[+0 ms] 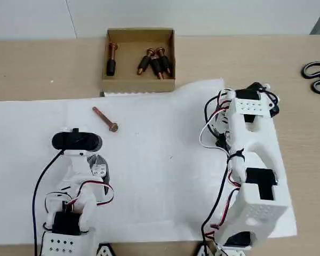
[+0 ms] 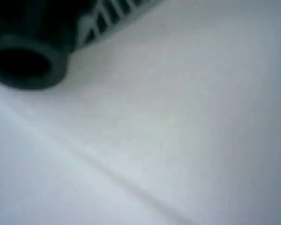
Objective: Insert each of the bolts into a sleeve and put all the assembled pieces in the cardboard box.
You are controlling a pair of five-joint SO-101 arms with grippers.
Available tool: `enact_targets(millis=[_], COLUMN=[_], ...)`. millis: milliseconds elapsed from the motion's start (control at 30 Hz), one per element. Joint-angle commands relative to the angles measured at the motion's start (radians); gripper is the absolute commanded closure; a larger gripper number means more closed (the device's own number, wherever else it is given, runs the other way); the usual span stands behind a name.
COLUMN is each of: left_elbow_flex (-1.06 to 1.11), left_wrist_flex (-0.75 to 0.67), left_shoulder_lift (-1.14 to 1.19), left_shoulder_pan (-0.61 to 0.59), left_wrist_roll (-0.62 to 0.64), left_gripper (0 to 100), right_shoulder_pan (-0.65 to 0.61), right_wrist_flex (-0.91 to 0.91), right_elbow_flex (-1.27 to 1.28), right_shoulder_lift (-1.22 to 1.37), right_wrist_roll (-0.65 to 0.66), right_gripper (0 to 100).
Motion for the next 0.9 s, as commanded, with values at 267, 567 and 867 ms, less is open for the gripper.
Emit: enact_targets(millis=[267, 567, 867], left_elbow_flex=[-0.004, -0.004, -0.091], left_wrist_flex=[-0.028, -0.026, 0.052], left_shoulder_lift=[-0.008, -0.008, -0.002], left_shoulder_pan=[-0.005, -0.006, -0.029], left_wrist_roll=[0.005, 0.005, 0.055], left_gripper=[99, 99, 99], right_shoulder_pan=[0.001, -0.001, 0.053], right_wrist_flex=[0.321, 0.418, 0.420], right_elbow_flex=[-0.275, -0.272, -0.084], right_shoulder_lift=[-0.113, -0.271, -0.535], right_wrist_roll=[0.009, 0.011, 0.140], right_gripper=[99.5, 99.5, 99.5])
